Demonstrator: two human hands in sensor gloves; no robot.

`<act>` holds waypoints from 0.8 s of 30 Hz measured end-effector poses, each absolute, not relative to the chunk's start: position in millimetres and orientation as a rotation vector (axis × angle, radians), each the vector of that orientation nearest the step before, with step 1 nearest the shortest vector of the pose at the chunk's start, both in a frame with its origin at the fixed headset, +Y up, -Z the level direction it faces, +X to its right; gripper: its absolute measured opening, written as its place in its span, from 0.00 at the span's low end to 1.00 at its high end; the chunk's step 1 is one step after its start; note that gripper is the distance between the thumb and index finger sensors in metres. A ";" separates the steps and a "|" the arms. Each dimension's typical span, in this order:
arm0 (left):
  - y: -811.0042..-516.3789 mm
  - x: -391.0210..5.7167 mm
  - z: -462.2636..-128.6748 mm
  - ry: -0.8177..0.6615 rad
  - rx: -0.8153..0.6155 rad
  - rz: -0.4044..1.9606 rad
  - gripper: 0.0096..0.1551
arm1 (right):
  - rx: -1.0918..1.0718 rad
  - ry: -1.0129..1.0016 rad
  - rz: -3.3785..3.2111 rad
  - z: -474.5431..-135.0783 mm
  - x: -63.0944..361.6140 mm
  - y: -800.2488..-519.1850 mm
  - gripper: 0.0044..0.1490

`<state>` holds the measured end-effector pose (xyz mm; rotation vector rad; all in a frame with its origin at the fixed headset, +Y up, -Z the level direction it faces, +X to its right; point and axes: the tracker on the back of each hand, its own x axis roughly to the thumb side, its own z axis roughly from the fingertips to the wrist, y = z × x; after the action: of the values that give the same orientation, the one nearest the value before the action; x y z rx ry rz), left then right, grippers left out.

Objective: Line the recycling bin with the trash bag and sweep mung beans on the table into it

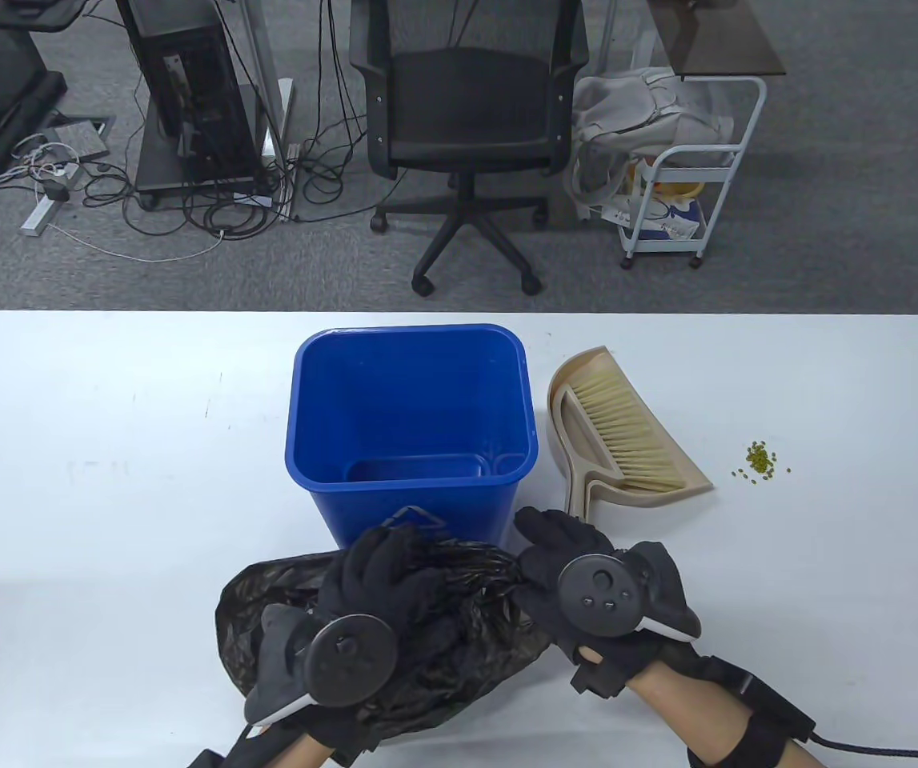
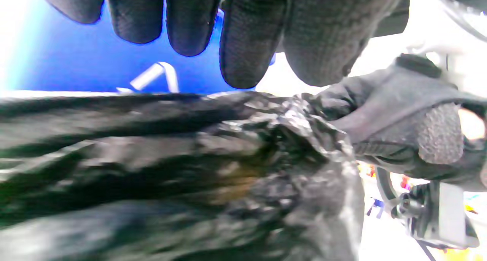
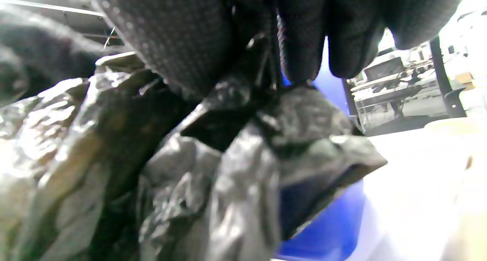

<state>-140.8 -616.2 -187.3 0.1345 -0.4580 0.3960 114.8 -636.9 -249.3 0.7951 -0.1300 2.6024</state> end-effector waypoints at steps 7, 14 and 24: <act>-629.8 -182.1 -181.5 -0.356 0.110 0.349 0.35 | 0.713 -0.205 2.558 -255.9 139.1 -629.5 0.25; -665.3 -205.5 -197.9 -0.218 -0.077 0.120 0.57 | 0.671 -0.235 2.551 -256.8 153.0 -623.0 0.25; -708.6 -210.1 -222.1 -0.076 -0.370 0.090 0.72 | 0.728 -0.319 2.657 -253.2 159.9 -621.0 0.25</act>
<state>-210.1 -708.6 -222.1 -0.3701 -0.0764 0.0902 159.9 -621.0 -253.2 0.7276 -0.3194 2.6570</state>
